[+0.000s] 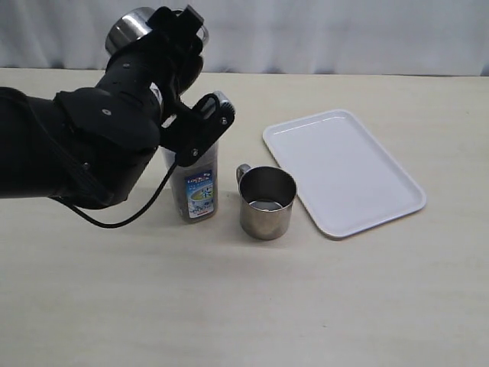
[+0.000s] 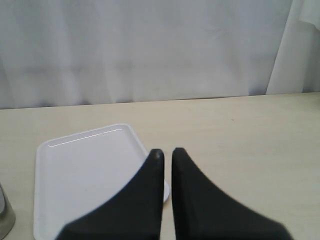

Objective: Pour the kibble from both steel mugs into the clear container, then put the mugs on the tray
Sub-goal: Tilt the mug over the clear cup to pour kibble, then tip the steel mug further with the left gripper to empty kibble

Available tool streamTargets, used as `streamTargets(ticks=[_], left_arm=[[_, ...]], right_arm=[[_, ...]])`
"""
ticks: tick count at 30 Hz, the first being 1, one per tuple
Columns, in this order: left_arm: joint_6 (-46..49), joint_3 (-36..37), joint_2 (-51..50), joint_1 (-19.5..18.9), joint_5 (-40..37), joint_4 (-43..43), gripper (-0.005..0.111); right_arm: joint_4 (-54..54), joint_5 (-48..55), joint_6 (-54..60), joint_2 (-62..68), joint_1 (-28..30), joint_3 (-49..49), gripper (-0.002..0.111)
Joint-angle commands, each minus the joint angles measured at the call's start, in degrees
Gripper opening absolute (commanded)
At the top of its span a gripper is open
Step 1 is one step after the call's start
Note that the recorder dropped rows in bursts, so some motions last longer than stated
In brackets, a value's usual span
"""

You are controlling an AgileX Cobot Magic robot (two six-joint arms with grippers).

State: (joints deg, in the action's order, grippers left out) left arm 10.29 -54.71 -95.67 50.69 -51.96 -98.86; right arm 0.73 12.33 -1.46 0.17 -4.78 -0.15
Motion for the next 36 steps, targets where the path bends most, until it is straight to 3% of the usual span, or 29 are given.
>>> streamTargets(ticks=[1, 11, 24, 31, 36], left_arm=[[3.2, -0.4, 0.2, 0.6, -1.6, -1.1, 0.000], [8.0, -0.4, 0.2, 3.8, -4.5, -1.1, 0.000], [11.9, -0.4, -0.9, 4.0, -8.3, -1.1, 0.000], [11.8, -0.4, -1.0, 4.0, -5.1, -1.1, 0.000], [11.9, -0.4, -1.0, 6.0, -5.4, -1.1, 0.000]], right_arm=[[0.1, -0.1, 0.3, -0.2, 0.0, 0.2, 0.005], [0.1, -0.1, 0.3, -0.2, 0.0, 0.2, 0.005], [0.1, -0.1, 0.3, -0.2, 0.0, 0.2, 0.005], [0.1, -0.1, 0.3, -0.2, 0.0, 0.2, 0.005], [0.1, -0.1, 0.3, -0.2, 0.0, 0.2, 0.005]])
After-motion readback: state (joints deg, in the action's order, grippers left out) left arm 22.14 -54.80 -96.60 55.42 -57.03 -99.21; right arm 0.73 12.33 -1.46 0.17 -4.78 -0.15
